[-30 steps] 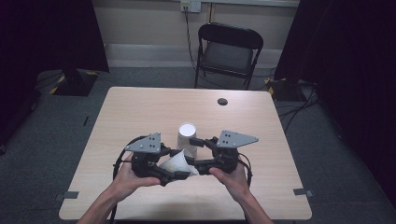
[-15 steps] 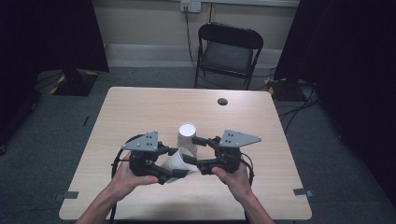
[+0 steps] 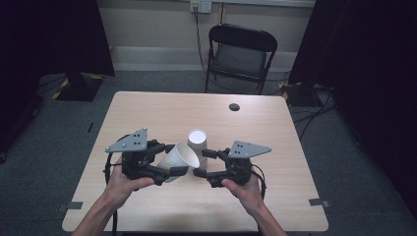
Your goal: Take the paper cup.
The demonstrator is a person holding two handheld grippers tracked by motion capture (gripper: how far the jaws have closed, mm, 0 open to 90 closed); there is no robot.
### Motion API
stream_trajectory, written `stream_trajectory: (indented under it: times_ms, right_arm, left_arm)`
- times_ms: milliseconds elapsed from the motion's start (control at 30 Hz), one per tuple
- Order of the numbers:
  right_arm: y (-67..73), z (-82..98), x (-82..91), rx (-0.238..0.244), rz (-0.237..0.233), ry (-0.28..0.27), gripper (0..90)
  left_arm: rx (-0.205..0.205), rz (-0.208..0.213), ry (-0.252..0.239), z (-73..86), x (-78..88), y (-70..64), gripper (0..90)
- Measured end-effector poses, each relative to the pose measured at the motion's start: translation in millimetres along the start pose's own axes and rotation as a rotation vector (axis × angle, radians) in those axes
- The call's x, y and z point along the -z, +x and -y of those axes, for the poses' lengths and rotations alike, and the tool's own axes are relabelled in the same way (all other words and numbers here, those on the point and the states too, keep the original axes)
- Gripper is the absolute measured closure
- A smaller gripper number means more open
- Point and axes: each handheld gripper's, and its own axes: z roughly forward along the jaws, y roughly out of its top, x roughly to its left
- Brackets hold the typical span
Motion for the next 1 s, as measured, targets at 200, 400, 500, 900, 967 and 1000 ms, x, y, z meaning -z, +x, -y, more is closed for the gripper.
stream_trajectory:
  times_ms: [200, 400, 500, 900, 967, 1000]
  right_arm:
    - [-1.7, -1.2, 3.9, 0.001, 0.016, -0.012, 31.8]
    - [-1.5, -1.5, 5.7, 0.003, 0.027, -0.013, 31.9]
    - [-3.0, -2.6, 9.0, -0.001, 0.039, -0.028, 32.0]
    - [-3.8, -4.8, 12.6, -0.001, 0.046, -0.052, 32.9]
    - [-4.4, -5.8, 14.6, -0.003, 0.045, -0.063, 33.1]
    - [-4.6, -6.3, 15.7, -0.006, 0.047, -0.068, 33.3]
  left_arm:
    - [0.004, -0.001, -0.001, 1.3, 1.3, 1.3, 31.5]
    - [0.004, 0.004, 0.0, 1.9, 0.8, 1.8, 30.2]
    - [0.01, 0.004, -0.001, 2.7, 1.4, 3.1, 30.2]
    - [0.012, 0.01, 0.012, 4.1, -2.0, 1.8, 28.2]
    - [0.01, 0.011, 0.016, 4.5, -2.8, 1.9, 28.2]
    - [0.011, 0.01, 0.019, 4.8, -3.2, 2.0, 28.2]
